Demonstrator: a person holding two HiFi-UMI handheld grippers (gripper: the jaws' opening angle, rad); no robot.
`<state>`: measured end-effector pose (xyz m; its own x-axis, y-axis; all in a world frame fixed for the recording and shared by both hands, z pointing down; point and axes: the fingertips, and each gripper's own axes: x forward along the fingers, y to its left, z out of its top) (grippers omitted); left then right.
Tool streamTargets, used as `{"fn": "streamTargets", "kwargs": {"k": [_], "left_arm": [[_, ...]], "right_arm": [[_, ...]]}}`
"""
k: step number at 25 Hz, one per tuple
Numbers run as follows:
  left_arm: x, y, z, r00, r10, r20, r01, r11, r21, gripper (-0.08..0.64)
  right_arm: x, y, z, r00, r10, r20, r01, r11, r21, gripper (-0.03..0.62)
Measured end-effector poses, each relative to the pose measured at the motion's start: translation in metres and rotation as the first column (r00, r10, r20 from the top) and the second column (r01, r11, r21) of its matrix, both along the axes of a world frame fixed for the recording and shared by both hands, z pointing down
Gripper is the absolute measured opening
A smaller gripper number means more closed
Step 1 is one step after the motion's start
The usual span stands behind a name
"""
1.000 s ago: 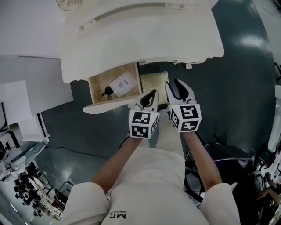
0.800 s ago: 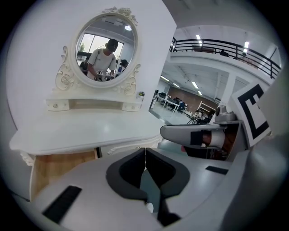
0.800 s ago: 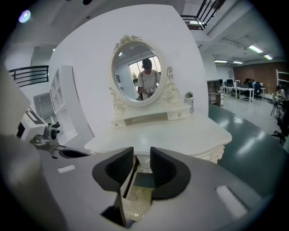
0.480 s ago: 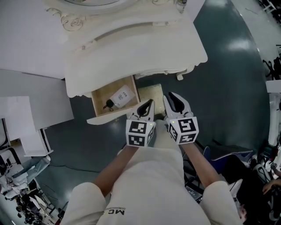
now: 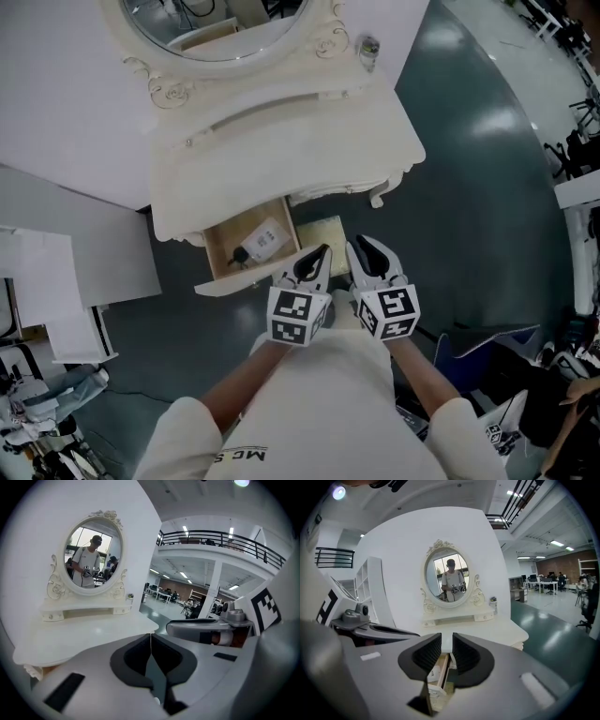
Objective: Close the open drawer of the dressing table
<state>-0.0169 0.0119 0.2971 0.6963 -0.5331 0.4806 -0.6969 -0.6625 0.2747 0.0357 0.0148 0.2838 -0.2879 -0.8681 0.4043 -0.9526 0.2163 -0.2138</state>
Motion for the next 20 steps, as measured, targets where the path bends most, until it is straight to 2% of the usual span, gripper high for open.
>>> {"fn": "streamTargets", "kwargs": {"k": [6, 12, 13, 15, 16, 20], "left_arm": [[-0.005, 0.006, -0.024, 0.999, 0.045, -0.010, -0.045, 0.998, 0.032, 0.011], [-0.013, 0.029, -0.020, 0.997, 0.079, 0.000, -0.079, 0.996, 0.033, 0.011], [-0.013, 0.030, -0.021, 0.997, 0.083, -0.001, -0.083, 0.996, 0.037, 0.011], [-0.013, 0.031, -0.025, 0.996, 0.091, -0.003, -0.091, 0.995, 0.048, 0.011], [-0.013, 0.031, -0.025, 0.996, 0.094, -0.003, -0.094, 0.994, 0.052, 0.011], [-0.014, 0.035, -0.024, 0.993, 0.117, 0.016, -0.117, 0.992, 0.047, 0.011]], "right_arm": [[-0.004, 0.009, -0.019, 0.999, 0.054, 0.004, -0.054, 0.998, 0.029, 0.069], [-0.013, 0.029, -0.018, 0.996, 0.086, -0.027, -0.085, 0.996, 0.033, 0.067], [-0.012, 0.032, -0.019, 0.994, 0.101, -0.044, -0.099, 0.994, 0.036, 0.067], [-0.010, 0.038, -0.022, 0.986, 0.129, -0.104, -0.125, 0.991, 0.053, 0.016], [-0.009, 0.039, -0.024, 0.982, 0.139, -0.130, -0.132, 0.989, 0.063, 0.011], [-0.014, 0.045, -0.026, 0.978, 0.155, -0.137, -0.146, 0.987, 0.070, 0.003]]}}
